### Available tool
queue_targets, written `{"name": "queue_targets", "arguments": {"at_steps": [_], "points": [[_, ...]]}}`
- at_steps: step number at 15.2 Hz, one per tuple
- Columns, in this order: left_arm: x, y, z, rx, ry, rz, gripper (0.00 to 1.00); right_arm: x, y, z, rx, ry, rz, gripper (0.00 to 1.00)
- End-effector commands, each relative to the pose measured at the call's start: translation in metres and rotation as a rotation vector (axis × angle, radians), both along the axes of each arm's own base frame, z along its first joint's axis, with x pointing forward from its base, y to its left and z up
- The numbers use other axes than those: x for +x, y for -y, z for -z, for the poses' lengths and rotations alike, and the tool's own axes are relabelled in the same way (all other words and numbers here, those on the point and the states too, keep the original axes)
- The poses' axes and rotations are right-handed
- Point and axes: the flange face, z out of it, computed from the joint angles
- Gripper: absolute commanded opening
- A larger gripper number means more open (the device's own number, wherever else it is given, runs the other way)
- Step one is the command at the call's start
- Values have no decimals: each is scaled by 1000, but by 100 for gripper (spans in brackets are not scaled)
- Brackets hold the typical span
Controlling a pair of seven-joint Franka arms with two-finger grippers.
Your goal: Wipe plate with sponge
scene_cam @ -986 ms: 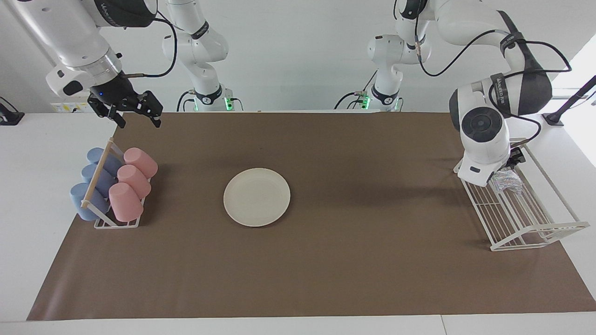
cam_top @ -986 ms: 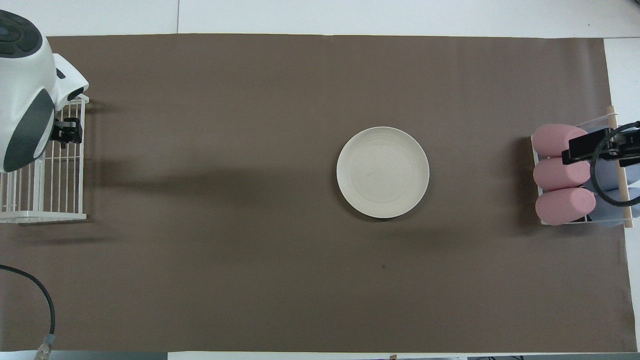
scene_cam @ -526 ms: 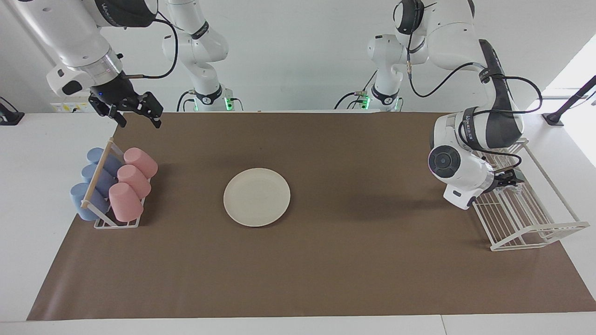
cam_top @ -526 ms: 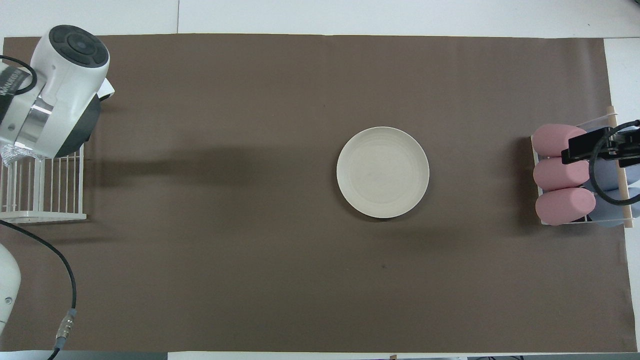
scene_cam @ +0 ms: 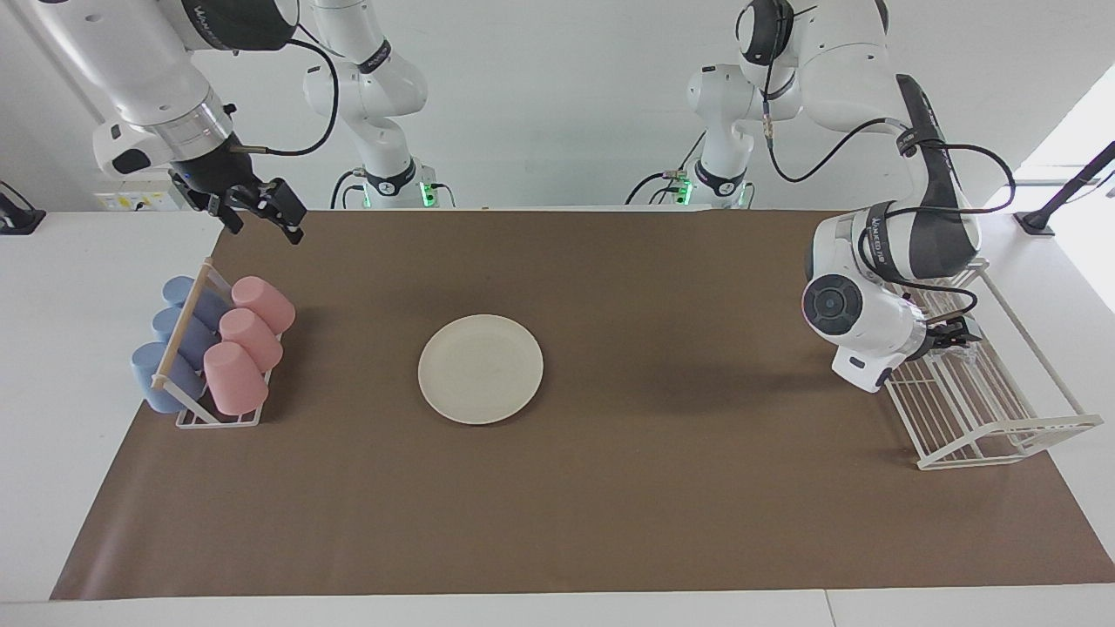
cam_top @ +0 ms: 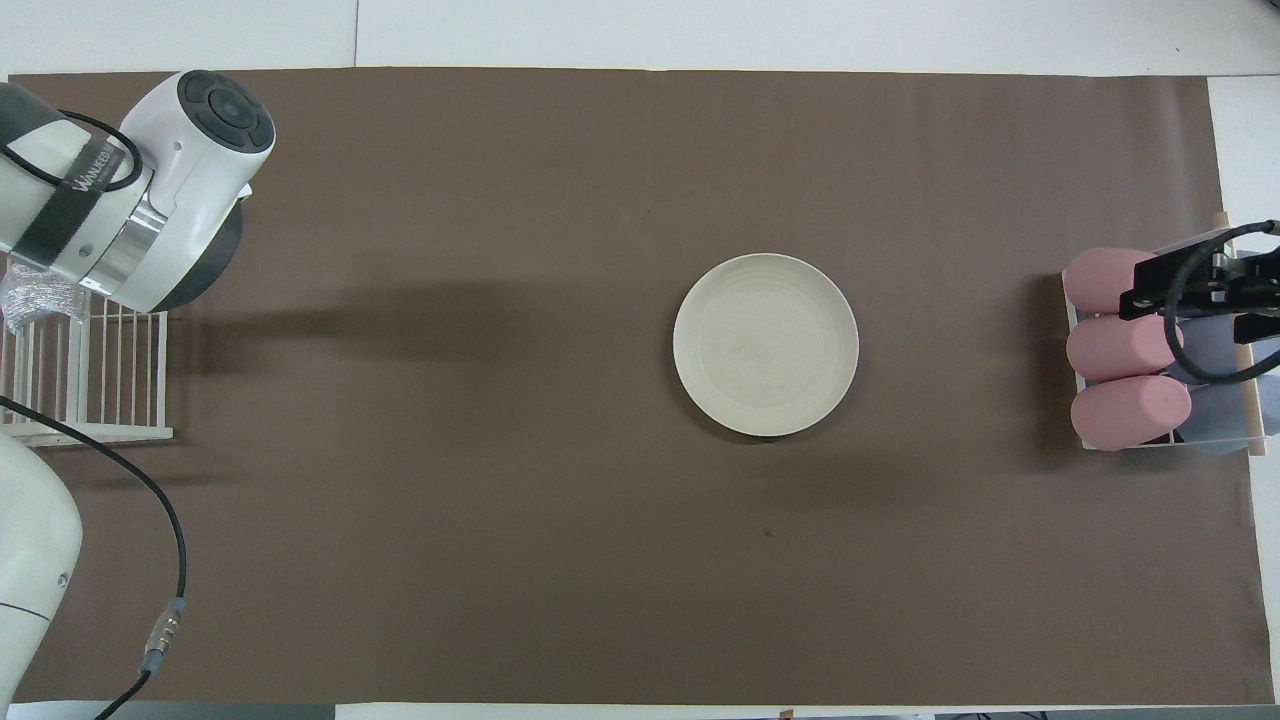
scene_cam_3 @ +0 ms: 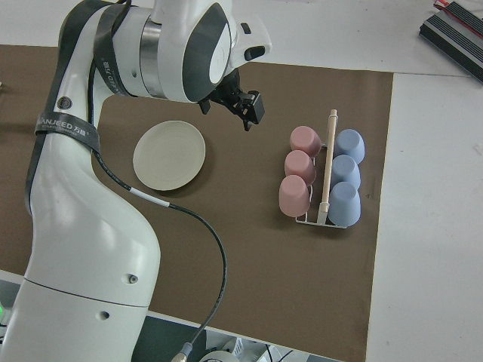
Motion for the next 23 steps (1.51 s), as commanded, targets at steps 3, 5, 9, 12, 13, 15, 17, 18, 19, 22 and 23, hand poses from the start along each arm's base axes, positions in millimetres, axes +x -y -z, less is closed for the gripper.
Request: {"name": "queue_targets", "arguments": {"at_steps": [3,5,9,12,13,15,17,18,19,22,23], "points": [[-1,-2,0,20,-4,-10,0,-2,-3,-3,-11,-14,165,100],[-1,-1,-1,19,-3,-11,0,-2,-8,-3,1,-18,237,100],[-2,0,-4,13,6,-17,0,-2,-25,-3,1,-36,414,100],[-8,-1,-30,-56,33,-63,0,-4,-35,-7,39,-60,616,100],[-12,-1,-53,-129,62,-105,0,-6,-44,-8,33,-72,661,100],[-24,4,-83,-257,56,-207,0,-10,-57,-8,31,-104,752,100],[-29,17,-120,-412,52,-292,0,-11,-71,-9,33,-131,868,100],[-32,26,-136,-512,43,-331,0,-12,-79,-11,32,-135,917,100],[-35,32,-142,-599,29,-362,0,-13,-90,-11,25,-140,958,100],[-58,13,-193,-969,79,-551,0,-21,-135,-18,11,-137,1059,100],[-66,2,-202,-1095,62,-598,0,-25,-153,-18,-1,-136,1084,100]]}}
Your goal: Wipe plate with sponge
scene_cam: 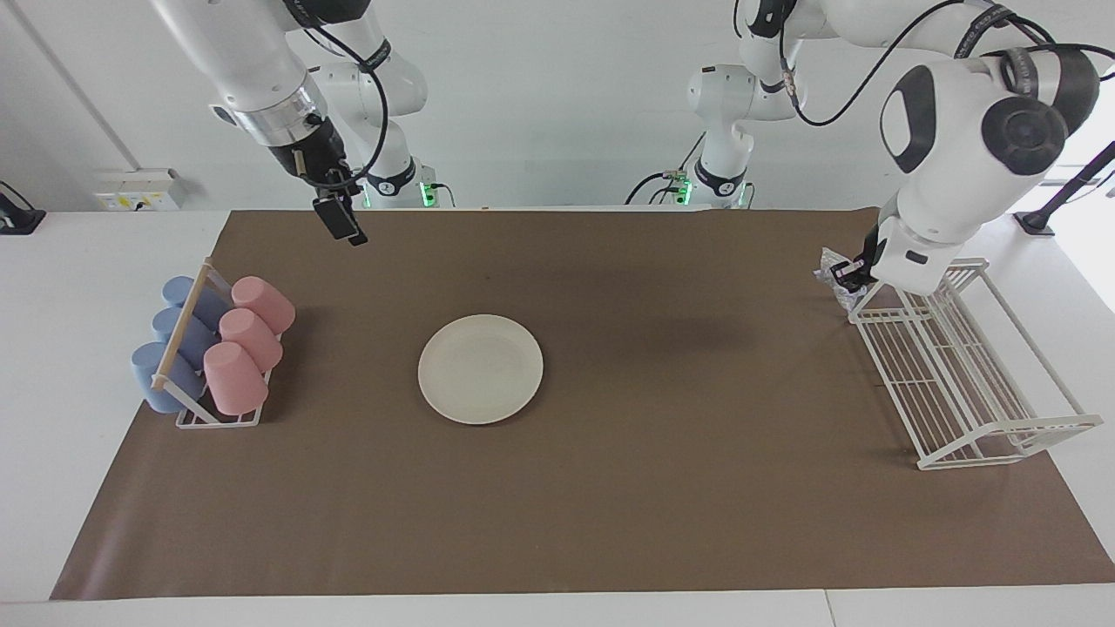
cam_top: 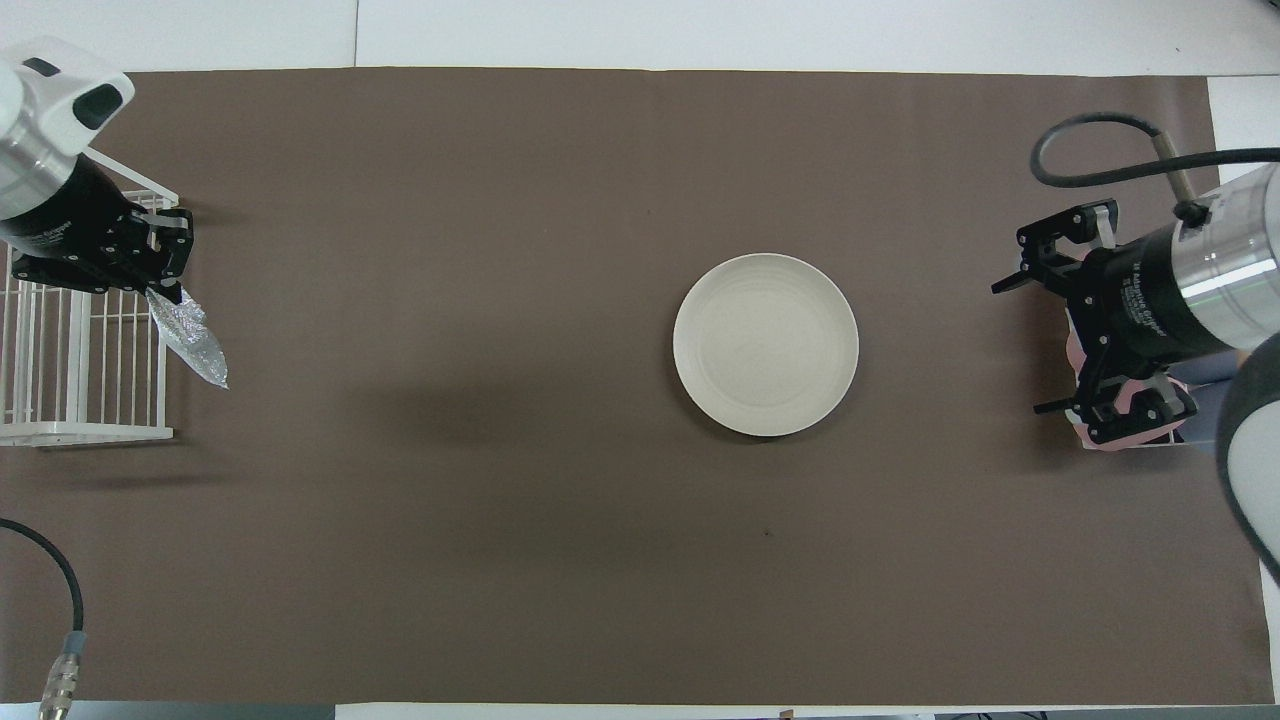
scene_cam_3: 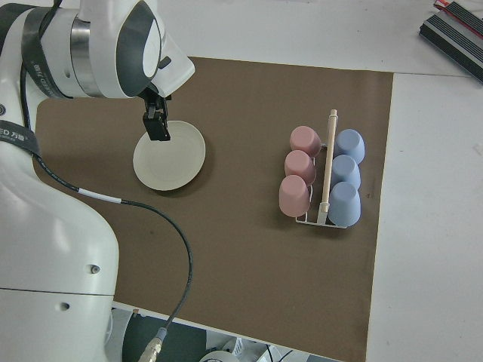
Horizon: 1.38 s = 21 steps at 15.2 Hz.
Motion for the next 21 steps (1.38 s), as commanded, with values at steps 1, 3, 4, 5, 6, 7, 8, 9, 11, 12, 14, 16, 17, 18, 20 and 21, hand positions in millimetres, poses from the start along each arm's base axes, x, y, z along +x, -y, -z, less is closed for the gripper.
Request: {"name": "queue_targets", "arguments": {"at_steps": [1,3,4,5,6,7,8,9,11,12,14,16,17,18,20,21], "points": [[-24,-34,-24,-310,-22,-123,0,-14,-48,-6,-16,-13,71,100],[-41,-32,-9,-482,-52,-163,0,-29,-92,-10,-30,-11,91,100],[-48,-28,-2,-561,-30,-179,0,-39,-114,-13,-30,-8,105,100],[-58,-24,9,-637,-15,-196,0,-46,-130,-16,-19,8,140,100],[-70,-20,19,-725,-6,-207,0,-48,-143,-17,-7,19,194,100],[-83,-17,28,-815,19,-209,0,-52,-158,-18,6,39,221,100],[-97,-14,39,-894,37,-209,0,-56,-173,-18,21,62,233,100],[-111,-10,47,-958,55,-211,0,-61,-185,-16,26,70,241,100],[-139,0,64,-1085,112,-196,0,-70,-200,-12,16,66,246,100],[-148,8,69,-1136,134,-202,0,-73,-201,-13,17,70,246,100],[-159,40,71,-1202,159,-180,0,-84,-221,-9,23,71,231,100],[-175,57,77,-1252,192,-130,0,-97,-242,-1,38,82,246,100],[-188,63,84,-1274,204,-106,0,-104,-252,0,48,92,251,100],[-195,66,90,-1300,237,-91,0,-104,-256,2,60,101,265,100],[-203,71,102,-1356,294,-47,0,-114,-270,8,73,110,243,100],[-206,72,104,-1374,315,-8,0,-116,-269,10,71,114,244,100]]}}
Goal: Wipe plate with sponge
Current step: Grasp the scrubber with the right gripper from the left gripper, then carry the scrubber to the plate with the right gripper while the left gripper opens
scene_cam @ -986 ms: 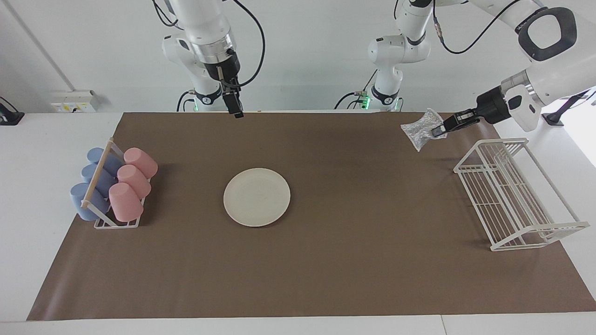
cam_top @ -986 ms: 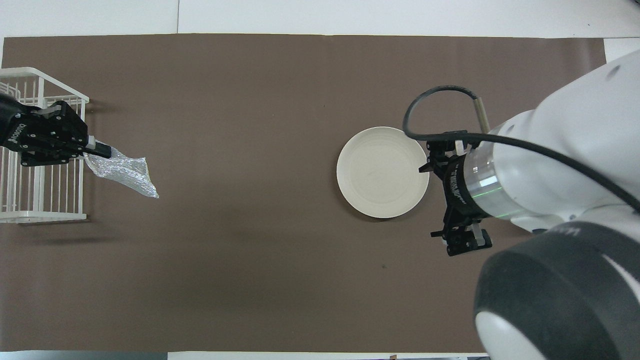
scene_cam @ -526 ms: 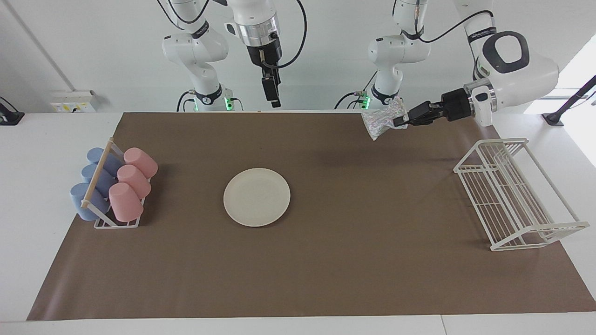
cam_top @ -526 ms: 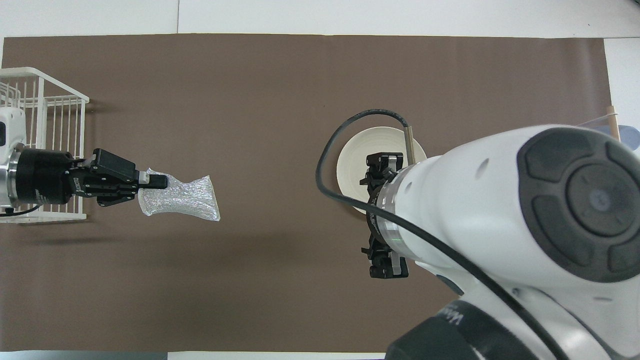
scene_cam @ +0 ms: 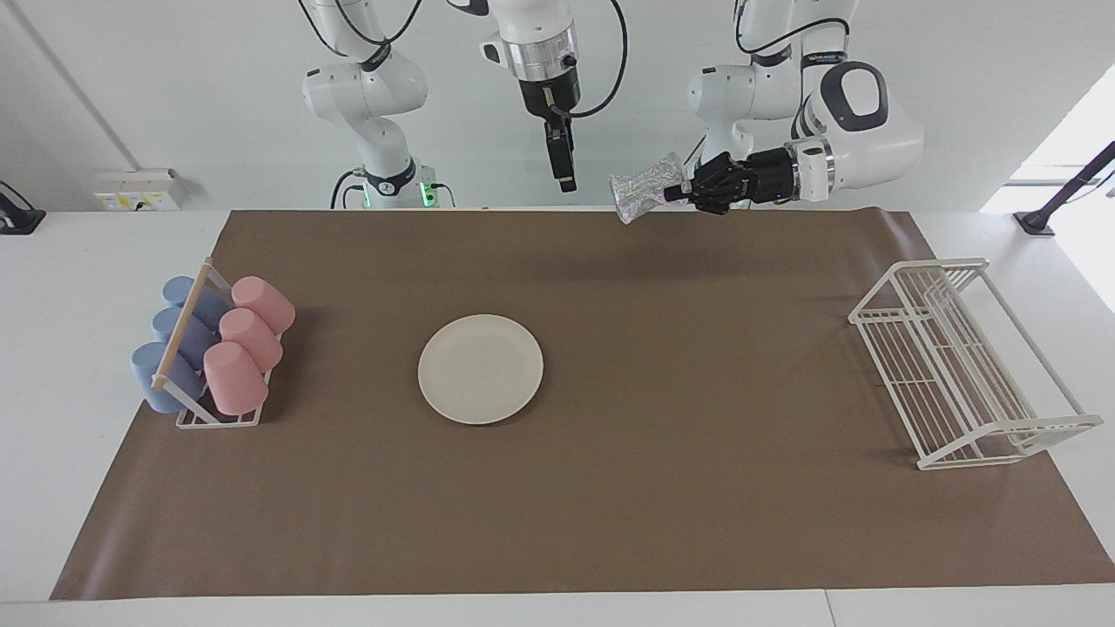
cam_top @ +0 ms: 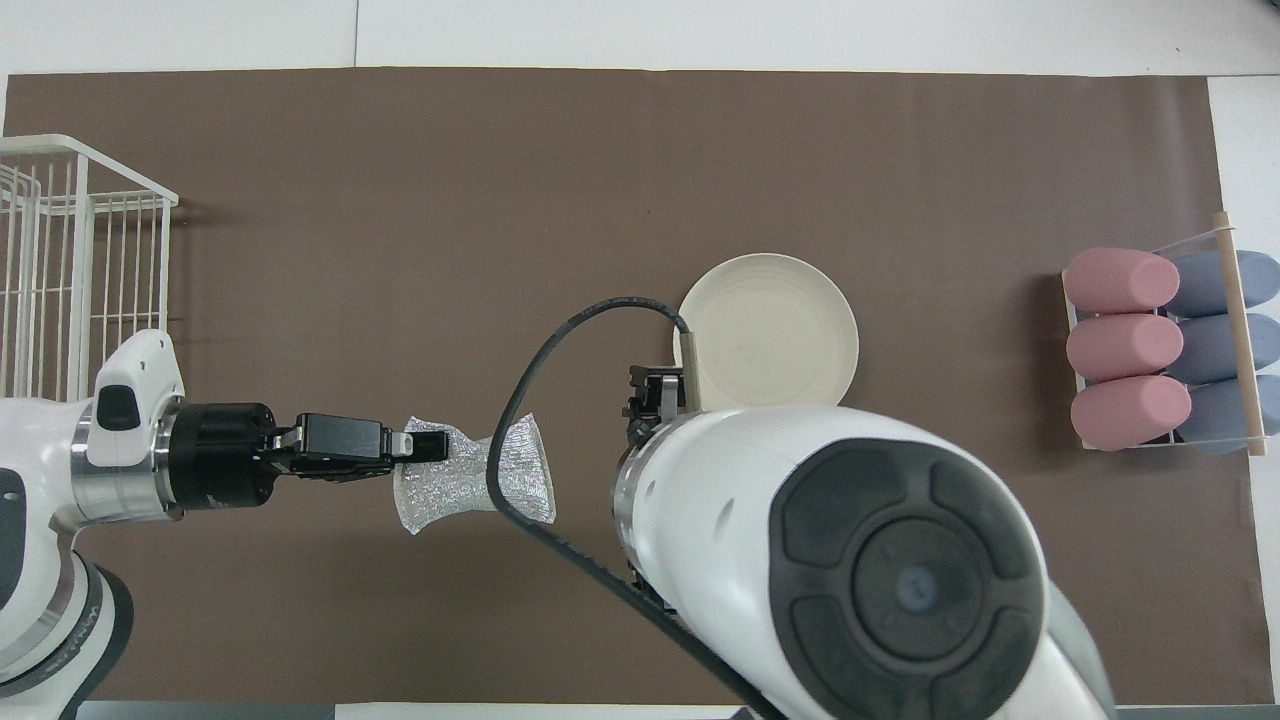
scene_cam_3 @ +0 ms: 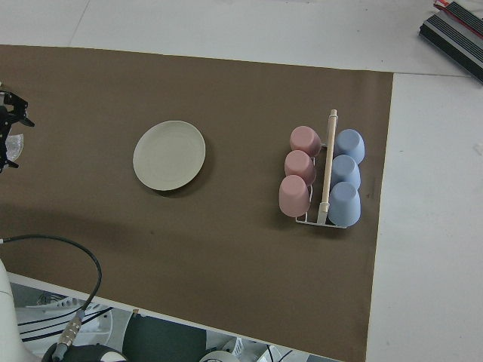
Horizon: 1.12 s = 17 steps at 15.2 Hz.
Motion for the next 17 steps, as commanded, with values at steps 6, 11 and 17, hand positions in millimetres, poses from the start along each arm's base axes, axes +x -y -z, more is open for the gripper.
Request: {"name": "queue_targets", "arguments": {"at_steps": [6,11,17], "points": [[-38,27,13,-96,79,37,0,-38,-34,29,24,38,-28,100],[-40,29,13,-102,89,50,0,-45,-45,36,41,53,-42,100],[-41,27,11,-119,95,65,0,-58,-56,48,37,62,-106,66]]}}
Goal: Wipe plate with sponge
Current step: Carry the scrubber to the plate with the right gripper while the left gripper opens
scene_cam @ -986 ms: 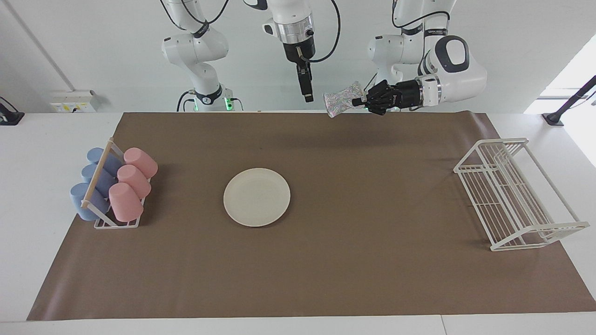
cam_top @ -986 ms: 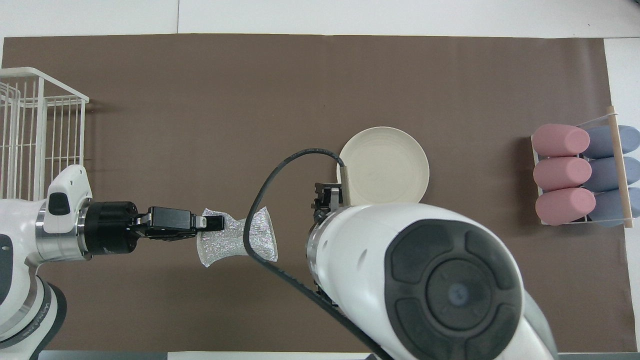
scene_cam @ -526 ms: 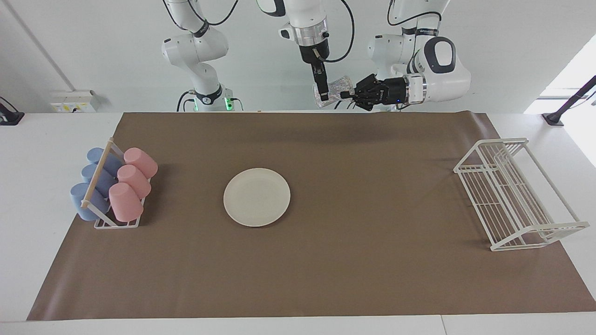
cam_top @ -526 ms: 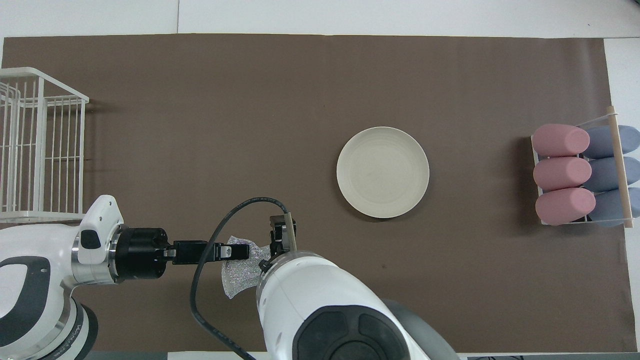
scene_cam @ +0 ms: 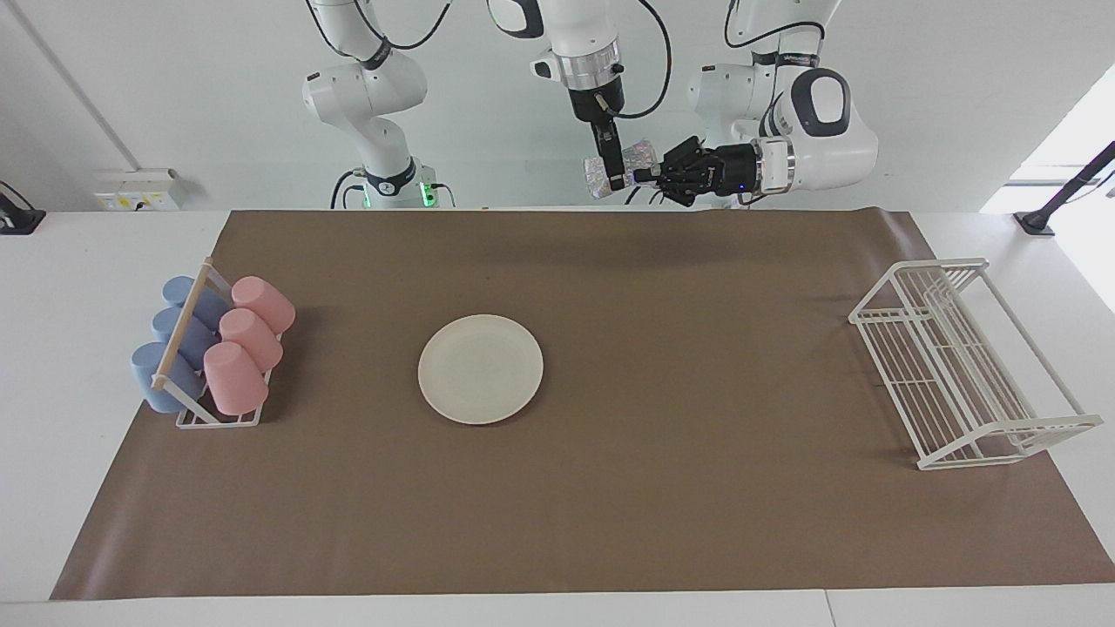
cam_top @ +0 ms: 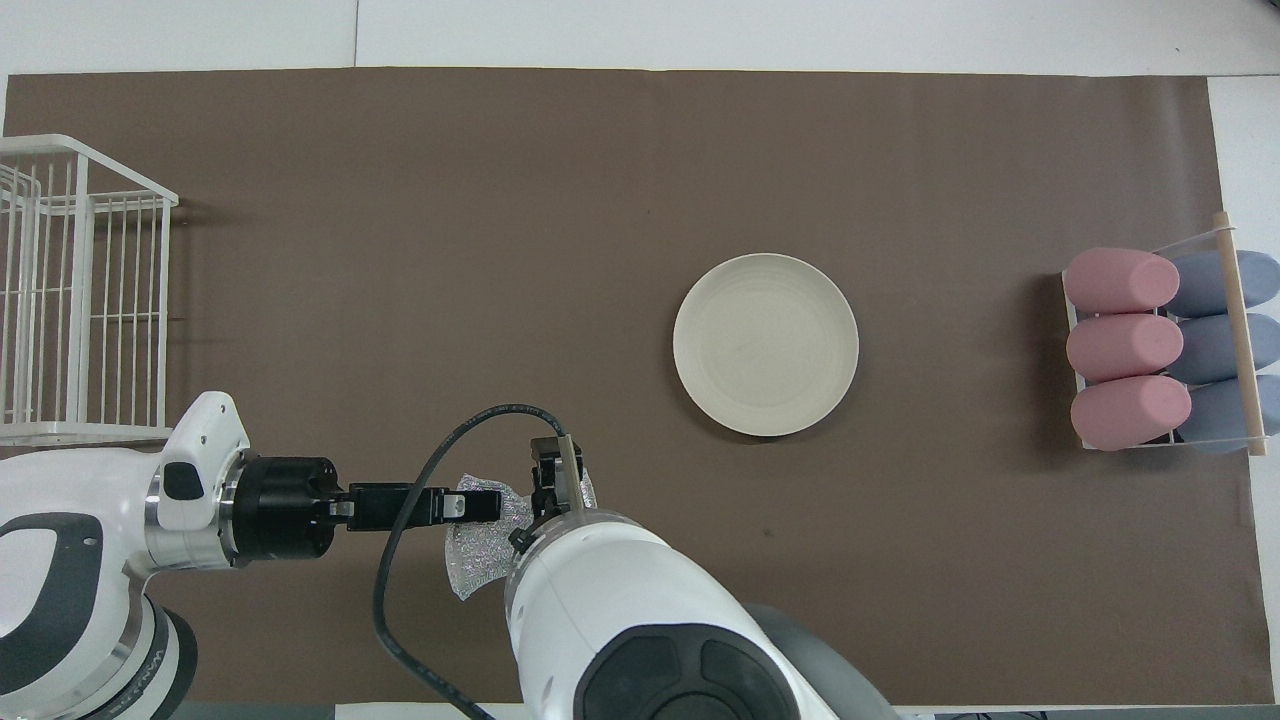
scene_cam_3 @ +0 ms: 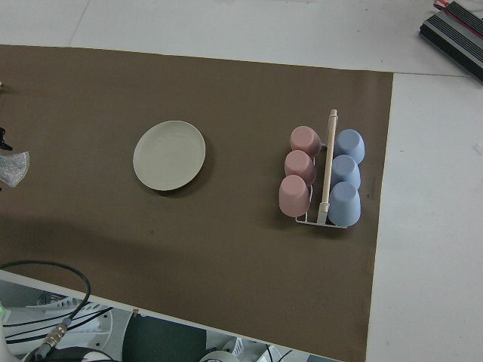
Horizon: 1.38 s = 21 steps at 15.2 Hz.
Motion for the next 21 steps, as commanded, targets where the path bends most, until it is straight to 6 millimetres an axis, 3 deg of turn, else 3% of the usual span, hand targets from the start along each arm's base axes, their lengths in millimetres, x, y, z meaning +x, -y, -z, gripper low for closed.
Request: {"name": "queue_targets", "arguments": {"at_steps": [1,5,11,12,13,17,19,21], "points": [[-10,-3,-1,-36,12,4,0,-8,3,4,-4,26,-55,40],[-11,-4,-1,-35,11,11,0,-5,4,4,-4,33,-74,0],[-11,-4,-2,-15,20,27,0,-5,4,4,-9,31,-95,0],[-12,-1,-3,2,22,43,43,-6,4,5,-15,27,-103,0],[-12,-1,-3,15,18,51,99,-6,5,4,-18,24,-102,0],[-10,-2,-6,21,-15,45,100,0,13,7,-32,27,-115,0],[-11,-5,-4,51,-20,54,100,31,38,16,-40,44,-136,0],[-9,-7,-3,82,-24,54,100,73,62,52,-34,69,-192,0]]}}
